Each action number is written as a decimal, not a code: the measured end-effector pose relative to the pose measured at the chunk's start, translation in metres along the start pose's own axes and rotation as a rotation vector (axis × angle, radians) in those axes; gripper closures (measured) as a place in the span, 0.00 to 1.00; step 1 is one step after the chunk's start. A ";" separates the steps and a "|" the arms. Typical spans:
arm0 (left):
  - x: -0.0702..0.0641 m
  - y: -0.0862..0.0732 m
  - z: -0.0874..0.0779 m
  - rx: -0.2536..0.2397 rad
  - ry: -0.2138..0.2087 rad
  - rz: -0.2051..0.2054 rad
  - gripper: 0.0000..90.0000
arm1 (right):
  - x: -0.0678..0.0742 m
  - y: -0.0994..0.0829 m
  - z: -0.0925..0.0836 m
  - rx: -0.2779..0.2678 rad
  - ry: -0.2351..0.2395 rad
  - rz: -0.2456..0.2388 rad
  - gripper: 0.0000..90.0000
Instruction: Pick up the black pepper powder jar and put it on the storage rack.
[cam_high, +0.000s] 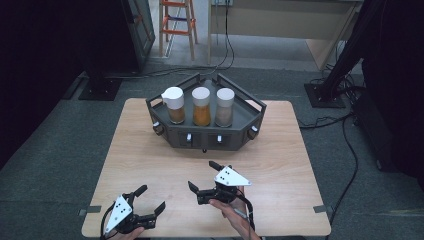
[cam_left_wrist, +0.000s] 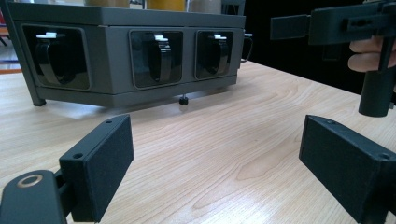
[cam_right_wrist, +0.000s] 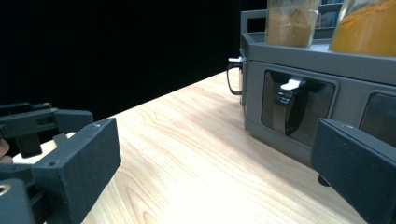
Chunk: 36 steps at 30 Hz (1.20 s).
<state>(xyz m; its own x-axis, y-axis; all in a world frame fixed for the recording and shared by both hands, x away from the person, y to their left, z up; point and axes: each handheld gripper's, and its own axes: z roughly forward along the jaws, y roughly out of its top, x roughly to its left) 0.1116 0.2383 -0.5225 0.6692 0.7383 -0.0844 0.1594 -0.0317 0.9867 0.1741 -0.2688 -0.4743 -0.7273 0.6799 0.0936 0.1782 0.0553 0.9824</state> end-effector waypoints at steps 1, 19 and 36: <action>0.000 0.000 0.000 0.000 0.000 0.000 0.11 | 0.000 -0.002 0.000 -0.002 0.002 -0.002 0.02; 0.001 0.000 0.001 0.001 -0.003 0.009 0.11 | 0.000 -0.012 0.000 0.016 0.013 0.000 0.02; 0.001 -0.001 0.001 0.000 -0.008 0.009 0.11 | -0.002 -0.011 -0.003 0.007 0.001 -0.001 0.02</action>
<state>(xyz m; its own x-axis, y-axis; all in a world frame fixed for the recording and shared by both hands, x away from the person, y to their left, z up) 0.1130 0.2382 -0.5238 0.6761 0.7328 -0.0761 0.1532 -0.0388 0.9874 0.1715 -0.2725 -0.4844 -0.7281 0.6792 0.0924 0.1819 0.0616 0.9814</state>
